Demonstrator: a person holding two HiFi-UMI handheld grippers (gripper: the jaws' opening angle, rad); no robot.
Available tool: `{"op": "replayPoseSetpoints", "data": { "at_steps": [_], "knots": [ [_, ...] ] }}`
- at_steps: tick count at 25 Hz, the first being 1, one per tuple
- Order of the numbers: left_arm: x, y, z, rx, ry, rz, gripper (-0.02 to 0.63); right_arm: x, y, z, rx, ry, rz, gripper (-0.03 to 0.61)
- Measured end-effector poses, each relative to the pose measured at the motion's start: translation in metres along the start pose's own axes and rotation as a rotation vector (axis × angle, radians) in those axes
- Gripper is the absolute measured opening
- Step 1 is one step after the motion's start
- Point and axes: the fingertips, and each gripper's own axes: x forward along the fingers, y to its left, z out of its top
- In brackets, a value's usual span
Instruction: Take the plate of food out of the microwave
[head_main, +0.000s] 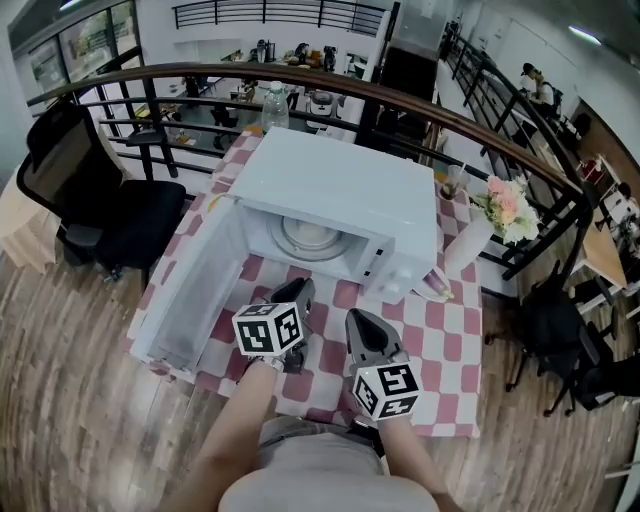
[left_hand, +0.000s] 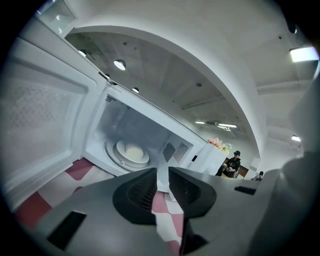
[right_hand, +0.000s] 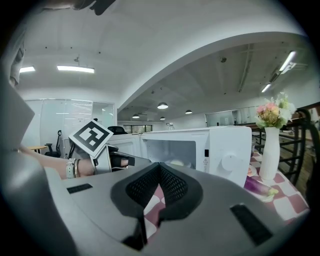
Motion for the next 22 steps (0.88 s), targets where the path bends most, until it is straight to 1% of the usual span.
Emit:
{"op": "replayPoseSetpoints", "data": {
  "at_steps": [3,5,7,11,14,19,22],
  "knots": [
    [0.008,0.006,-0.001,-0.049,0.012,-0.007,0.109,0.004,-0.003,-0.003,0.014,0.004,-0.004,0.023],
    [0.014,0.011,-0.001,-0.088,0.016,-0.01,0.184,0.006,-0.005,-0.006,0.019,0.011,-0.006,0.023],
    [0.02,0.018,-0.003,-0.14,0.022,-0.01,0.229,0.008,-0.007,-0.01,0.025,0.022,-0.01,0.023],
    [0.031,0.025,-0.008,-0.25,0.033,-0.019,0.262,0.011,-0.014,-0.016,0.047,0.036,-0.02,0.023],
    [0.038,0.03,-0.01,-0.366,0.035,-0.032,0.305,0.015,-0.015,-0.019,0.05,0.046,-0.015,0.023],
    [0.051,0.045,-0.01,-0.551,0.029,-0.018,0.31,0.025,-0.017,-0.023,0.06,0.064,-0.004,0.023],
    [0.062,0.053,-0.008,-0.66,-0.008,-0.017,0.31,0.031,-0.021,-0.025,0.068,0.068,0.0,0.023]
  ]
}}
